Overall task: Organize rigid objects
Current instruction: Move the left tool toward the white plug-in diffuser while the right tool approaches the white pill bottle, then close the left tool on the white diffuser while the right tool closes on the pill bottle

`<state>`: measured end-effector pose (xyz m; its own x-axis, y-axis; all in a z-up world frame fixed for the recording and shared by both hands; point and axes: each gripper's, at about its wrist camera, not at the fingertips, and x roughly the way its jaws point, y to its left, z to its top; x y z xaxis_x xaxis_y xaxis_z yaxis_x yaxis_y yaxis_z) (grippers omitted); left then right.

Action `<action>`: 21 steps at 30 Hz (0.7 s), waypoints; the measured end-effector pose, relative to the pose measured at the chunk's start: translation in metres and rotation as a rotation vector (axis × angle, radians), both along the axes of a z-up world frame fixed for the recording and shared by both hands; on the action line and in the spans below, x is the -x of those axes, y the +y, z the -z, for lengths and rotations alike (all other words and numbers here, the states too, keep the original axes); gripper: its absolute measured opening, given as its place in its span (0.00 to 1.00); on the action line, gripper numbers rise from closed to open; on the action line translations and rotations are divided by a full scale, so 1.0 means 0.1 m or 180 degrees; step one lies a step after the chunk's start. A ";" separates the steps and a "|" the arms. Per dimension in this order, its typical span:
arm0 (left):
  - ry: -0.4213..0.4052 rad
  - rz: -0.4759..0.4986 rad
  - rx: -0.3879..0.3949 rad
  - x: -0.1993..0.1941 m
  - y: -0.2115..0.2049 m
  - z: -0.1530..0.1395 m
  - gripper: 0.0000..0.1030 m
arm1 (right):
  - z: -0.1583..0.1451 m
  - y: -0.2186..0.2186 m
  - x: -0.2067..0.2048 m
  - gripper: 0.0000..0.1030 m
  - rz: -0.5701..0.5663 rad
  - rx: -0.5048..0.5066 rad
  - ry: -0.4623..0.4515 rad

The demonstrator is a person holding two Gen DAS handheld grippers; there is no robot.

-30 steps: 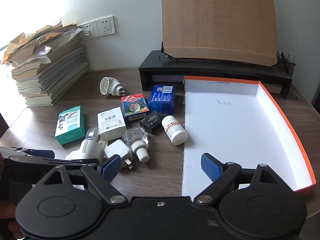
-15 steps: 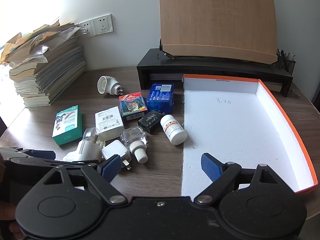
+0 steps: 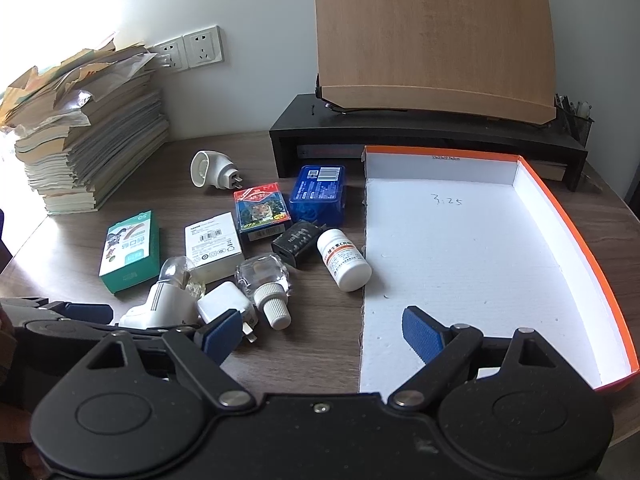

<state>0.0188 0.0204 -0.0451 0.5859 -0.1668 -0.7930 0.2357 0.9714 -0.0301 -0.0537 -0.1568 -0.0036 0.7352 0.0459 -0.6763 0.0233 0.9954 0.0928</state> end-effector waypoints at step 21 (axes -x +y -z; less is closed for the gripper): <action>-0.0086 0.0333 0.0082 -0.10 0.06 0.21 0.72 | 0.06 -0.15 -0.39 0.99 -0.0209 0.0192 0.0035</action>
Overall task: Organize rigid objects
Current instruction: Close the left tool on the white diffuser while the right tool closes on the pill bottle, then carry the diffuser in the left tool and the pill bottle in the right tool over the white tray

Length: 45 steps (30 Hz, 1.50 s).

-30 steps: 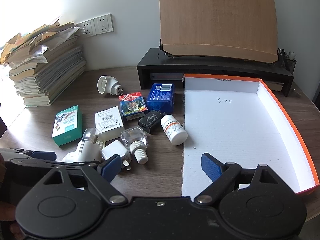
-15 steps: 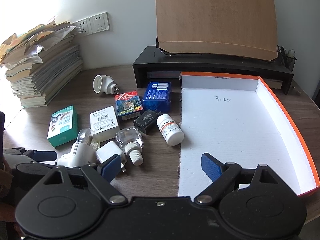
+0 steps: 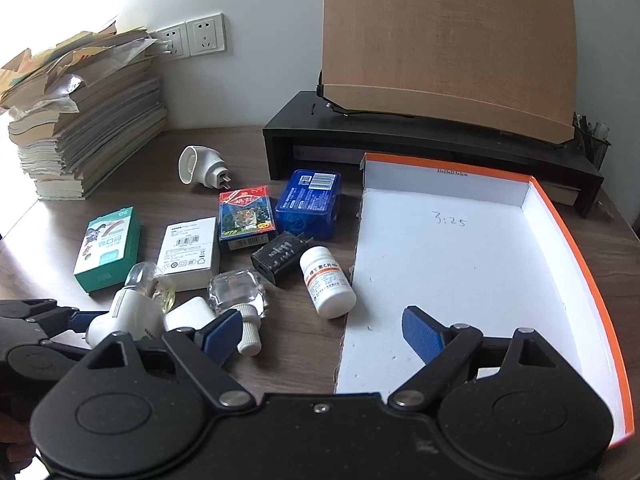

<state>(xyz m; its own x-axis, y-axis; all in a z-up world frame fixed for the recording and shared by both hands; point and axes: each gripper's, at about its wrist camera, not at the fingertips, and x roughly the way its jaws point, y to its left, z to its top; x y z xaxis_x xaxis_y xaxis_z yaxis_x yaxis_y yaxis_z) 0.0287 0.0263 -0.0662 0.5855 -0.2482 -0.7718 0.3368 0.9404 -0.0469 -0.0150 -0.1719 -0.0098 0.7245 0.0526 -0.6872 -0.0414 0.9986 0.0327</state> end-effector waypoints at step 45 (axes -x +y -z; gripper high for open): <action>-0.0351 -0.0189 0.0497 -0.49 -1.55 -0.88 0.71 | -0.44 -1.52 -0.63 0.39 0.0179 -0.0244 -0.0072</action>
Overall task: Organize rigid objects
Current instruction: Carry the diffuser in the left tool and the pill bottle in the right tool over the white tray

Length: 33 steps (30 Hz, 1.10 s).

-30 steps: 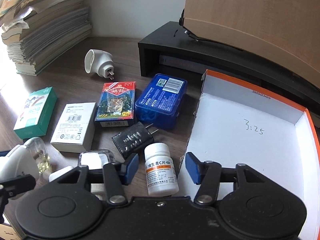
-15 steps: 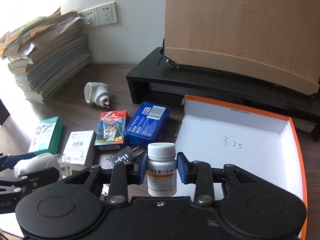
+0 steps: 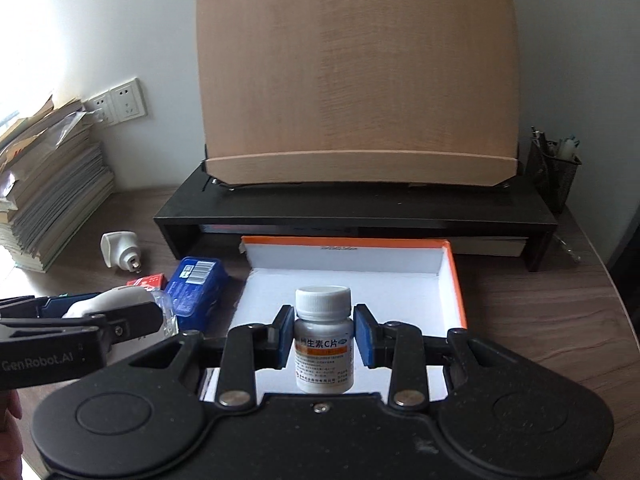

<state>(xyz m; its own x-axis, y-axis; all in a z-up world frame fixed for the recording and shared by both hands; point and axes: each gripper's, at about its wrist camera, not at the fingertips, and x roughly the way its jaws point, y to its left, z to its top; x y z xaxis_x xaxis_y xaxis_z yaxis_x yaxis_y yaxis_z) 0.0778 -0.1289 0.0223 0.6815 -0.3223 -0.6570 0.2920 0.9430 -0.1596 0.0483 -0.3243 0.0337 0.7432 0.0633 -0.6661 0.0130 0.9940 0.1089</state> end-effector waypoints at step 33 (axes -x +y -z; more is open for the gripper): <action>-0.0030 -0.0111 -0.0107 -0.45 -0.67 0.14 0.71 | 0.18 -0.58 -0.52 0.39 0.0130 -0.0097 -0.0004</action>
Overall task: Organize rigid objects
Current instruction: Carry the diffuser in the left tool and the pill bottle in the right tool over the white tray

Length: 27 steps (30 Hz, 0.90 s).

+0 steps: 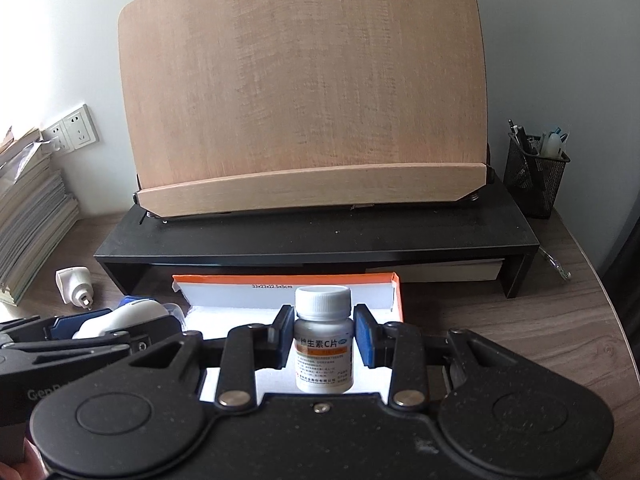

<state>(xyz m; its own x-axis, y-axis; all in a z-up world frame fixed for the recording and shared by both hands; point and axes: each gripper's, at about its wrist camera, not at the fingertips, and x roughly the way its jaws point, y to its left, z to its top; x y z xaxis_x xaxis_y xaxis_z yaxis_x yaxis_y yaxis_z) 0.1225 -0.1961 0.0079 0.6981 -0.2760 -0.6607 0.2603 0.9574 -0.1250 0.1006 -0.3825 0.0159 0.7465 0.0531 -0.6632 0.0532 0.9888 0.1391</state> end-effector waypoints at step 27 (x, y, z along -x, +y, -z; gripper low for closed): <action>0.0052 -0.0184 -0.0121 -0.02 -0.05 -0.03 0.71 | -0.10 0.02 -0.01 0.39 0.0035 0.0002 -0.0076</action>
